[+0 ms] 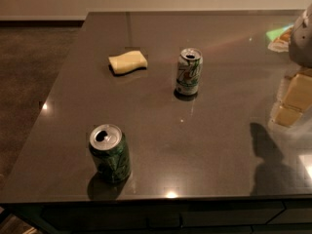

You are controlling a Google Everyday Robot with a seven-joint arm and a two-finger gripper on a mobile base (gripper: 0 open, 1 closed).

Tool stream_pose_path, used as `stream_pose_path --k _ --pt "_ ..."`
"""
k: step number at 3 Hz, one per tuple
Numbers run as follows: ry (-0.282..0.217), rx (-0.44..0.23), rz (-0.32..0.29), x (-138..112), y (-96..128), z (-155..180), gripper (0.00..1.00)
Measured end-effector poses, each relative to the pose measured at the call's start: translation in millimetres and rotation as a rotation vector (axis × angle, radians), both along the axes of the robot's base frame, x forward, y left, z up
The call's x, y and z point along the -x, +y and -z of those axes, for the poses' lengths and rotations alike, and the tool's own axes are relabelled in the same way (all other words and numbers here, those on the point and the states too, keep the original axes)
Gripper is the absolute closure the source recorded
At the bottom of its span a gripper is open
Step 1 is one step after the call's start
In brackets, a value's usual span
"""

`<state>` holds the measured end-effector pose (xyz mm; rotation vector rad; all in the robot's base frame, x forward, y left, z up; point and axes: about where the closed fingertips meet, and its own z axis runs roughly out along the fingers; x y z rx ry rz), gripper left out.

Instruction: Move green can near 7up can

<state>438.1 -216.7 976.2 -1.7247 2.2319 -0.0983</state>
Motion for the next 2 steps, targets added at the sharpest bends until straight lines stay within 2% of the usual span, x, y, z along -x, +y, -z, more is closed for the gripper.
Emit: stream_pose_path --k 2 --pt "-0.012 -0.01 -0.016 0.5 7.4 -2.1 0.0"
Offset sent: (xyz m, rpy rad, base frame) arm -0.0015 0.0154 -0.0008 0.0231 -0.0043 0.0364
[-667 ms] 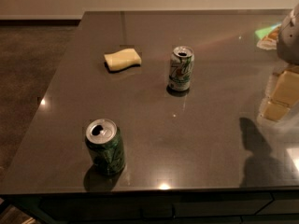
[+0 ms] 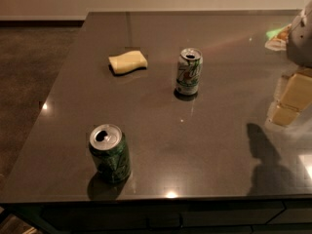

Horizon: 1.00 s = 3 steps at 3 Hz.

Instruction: Move green can near 7up can

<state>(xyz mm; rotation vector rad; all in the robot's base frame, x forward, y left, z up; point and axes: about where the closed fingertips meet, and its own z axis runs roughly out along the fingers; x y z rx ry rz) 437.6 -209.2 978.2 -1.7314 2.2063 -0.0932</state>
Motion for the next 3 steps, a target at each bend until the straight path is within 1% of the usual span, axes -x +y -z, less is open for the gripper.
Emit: stream_pose_path --k 1,2,3 --pt "-0.002 -0.038 -0.064 4 27 3 0.0" --pt "0.003 -0.076 -0.134 9 58 11 0.0" --pt "0.015 -0.112 -0.212 16 96 26 0.0"
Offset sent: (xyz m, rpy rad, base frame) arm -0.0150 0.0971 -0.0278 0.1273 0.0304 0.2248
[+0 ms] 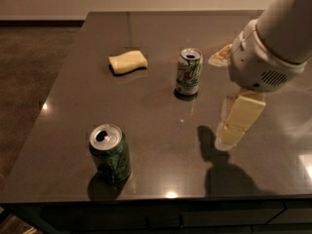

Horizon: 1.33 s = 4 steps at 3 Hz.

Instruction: Move green can near 7up can

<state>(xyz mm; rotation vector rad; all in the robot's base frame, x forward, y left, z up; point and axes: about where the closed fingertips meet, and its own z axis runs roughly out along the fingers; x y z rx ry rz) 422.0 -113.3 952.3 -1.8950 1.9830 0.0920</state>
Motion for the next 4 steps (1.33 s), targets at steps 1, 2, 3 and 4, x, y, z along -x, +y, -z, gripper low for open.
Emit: stream_pose_path --k 1,2,3,4 --pt "0.027 -0.05 -0.066 9 36 10 0.0" --pt "0.066 -0.109 -0.119 26 70 14 0.0" --pt "0.066 -0.165 -0.17 45 104 13 0.0" --pt "0.057 -0.213 -0.2 57 135 21 0.0"
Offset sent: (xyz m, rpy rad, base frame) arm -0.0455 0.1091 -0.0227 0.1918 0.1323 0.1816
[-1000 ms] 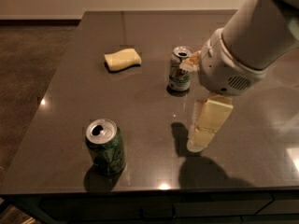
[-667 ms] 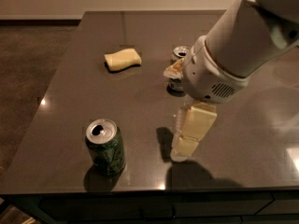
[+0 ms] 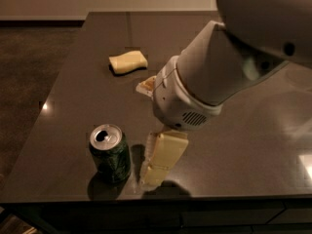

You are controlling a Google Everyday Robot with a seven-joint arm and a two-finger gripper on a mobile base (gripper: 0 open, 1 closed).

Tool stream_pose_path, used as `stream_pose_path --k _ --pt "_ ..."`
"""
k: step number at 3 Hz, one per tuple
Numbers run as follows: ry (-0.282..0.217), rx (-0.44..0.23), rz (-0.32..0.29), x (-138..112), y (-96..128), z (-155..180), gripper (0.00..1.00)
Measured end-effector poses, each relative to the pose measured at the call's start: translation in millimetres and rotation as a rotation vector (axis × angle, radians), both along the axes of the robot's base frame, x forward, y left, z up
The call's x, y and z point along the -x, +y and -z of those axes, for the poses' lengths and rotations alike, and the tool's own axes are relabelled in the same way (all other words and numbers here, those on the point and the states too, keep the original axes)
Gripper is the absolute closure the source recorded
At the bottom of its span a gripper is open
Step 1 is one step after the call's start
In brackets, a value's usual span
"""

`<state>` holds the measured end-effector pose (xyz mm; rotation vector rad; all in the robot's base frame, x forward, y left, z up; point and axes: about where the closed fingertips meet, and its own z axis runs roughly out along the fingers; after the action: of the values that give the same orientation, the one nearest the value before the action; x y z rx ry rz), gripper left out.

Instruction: Move green can near 7up can

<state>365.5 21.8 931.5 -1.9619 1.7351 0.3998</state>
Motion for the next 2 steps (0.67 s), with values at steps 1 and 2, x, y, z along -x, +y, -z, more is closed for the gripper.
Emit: stream_pose_path --k 1,2 --pt "-0.008 -0.033 -0.027 6 28 8 0.0" --pt "-0.014 -0.057 -0.048 9 48 13 0.0"
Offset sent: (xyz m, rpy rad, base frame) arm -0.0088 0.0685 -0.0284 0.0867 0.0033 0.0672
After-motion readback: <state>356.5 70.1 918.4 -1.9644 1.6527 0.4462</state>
